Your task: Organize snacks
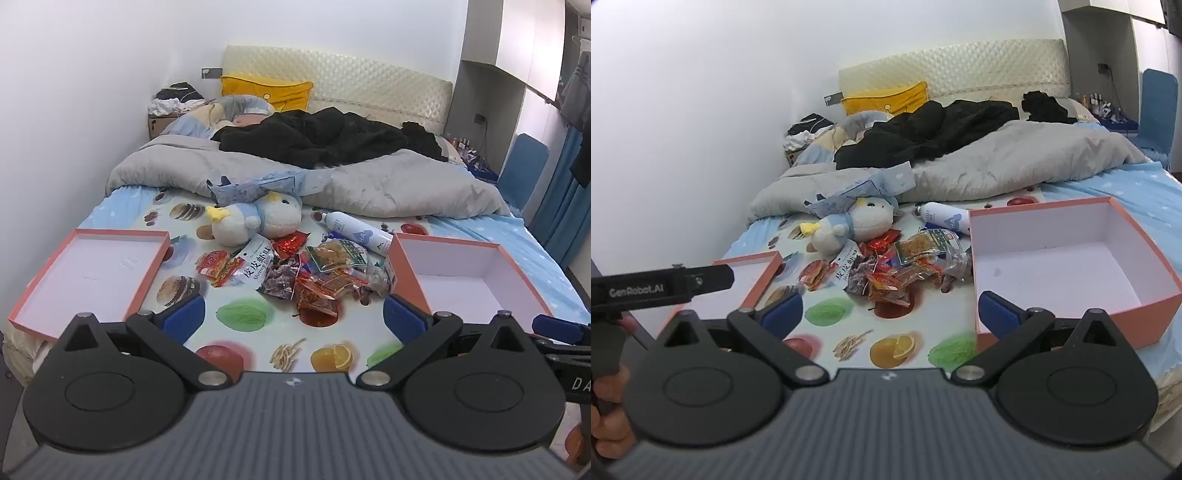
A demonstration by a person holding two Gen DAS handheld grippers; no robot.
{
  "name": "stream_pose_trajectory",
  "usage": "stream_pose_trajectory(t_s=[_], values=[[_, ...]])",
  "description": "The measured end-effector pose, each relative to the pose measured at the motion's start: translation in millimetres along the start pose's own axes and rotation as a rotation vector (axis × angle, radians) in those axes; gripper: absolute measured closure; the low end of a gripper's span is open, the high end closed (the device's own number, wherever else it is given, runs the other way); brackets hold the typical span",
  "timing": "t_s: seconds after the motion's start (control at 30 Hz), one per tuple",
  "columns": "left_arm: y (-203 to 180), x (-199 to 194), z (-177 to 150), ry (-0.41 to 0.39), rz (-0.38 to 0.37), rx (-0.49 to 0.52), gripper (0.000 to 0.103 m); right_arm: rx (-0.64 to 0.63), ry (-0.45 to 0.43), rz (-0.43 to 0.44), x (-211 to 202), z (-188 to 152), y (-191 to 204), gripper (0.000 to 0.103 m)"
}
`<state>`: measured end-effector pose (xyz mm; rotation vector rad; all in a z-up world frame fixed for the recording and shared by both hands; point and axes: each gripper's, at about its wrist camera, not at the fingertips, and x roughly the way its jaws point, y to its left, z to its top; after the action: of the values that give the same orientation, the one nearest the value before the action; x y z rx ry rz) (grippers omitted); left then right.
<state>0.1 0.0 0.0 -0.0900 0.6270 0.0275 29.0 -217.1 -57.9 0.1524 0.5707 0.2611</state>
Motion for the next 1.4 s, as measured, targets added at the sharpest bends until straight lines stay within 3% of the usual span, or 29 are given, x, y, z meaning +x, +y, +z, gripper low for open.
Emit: stream_pose_trajectory(t_s=[1.4], values=[[-0.8, -3.0, -1.3, -0.023, 0.004, -0.016, 0.000, -0.030, 0.005, 0.003, -3.3, -4.2, 1.5, 0.000]])
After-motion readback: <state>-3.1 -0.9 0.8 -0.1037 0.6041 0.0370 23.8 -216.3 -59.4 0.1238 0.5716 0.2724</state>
